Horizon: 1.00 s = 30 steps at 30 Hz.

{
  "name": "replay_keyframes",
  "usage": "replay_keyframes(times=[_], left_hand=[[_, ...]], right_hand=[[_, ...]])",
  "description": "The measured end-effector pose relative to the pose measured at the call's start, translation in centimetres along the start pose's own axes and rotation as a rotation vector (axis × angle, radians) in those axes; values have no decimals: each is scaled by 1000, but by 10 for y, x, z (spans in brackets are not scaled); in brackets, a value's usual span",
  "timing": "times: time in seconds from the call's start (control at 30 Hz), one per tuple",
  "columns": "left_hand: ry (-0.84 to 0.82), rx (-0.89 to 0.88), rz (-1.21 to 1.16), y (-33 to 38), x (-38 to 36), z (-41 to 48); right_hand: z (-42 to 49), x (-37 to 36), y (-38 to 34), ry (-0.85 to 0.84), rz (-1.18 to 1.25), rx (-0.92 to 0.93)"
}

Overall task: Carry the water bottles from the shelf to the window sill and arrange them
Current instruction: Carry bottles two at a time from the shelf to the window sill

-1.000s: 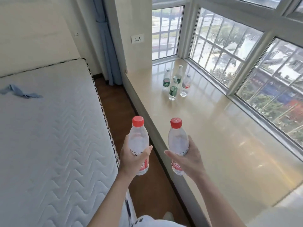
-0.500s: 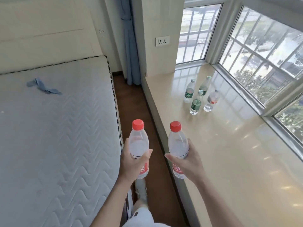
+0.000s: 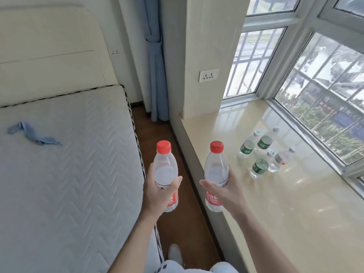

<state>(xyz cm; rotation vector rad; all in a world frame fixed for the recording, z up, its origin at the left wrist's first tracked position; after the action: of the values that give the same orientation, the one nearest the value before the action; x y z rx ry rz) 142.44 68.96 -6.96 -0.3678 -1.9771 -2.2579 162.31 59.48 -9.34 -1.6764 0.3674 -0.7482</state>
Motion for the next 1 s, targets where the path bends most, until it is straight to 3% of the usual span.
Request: replay_keyframes(times=[0.53, 0.77, 1.0], left_hand=[[-73, -12, -46, -38, -45, 222], [-217, -53, -45, -33, -121, 342], [-445, -72, -76, -4, -228, 430]], right_hand=[[190, -93, -27, 4, 47, 12], [323, -101, -40, 64, 96, 19], [432, -50, -45, 250, 174, -51]])
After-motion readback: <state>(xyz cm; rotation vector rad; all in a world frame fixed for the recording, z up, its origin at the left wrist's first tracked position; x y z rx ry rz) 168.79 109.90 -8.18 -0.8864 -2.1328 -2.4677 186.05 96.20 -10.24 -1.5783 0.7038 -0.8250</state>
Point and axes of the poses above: each hand's wrist, its own z-axis towards the middle knuckle, its own x-axis out of the back of the hand, y = z × x, the point moved 3 cm from there along z, towards the middle knuckle, and after that the axes turned 7 degrees about y, right-handed, at the moved point
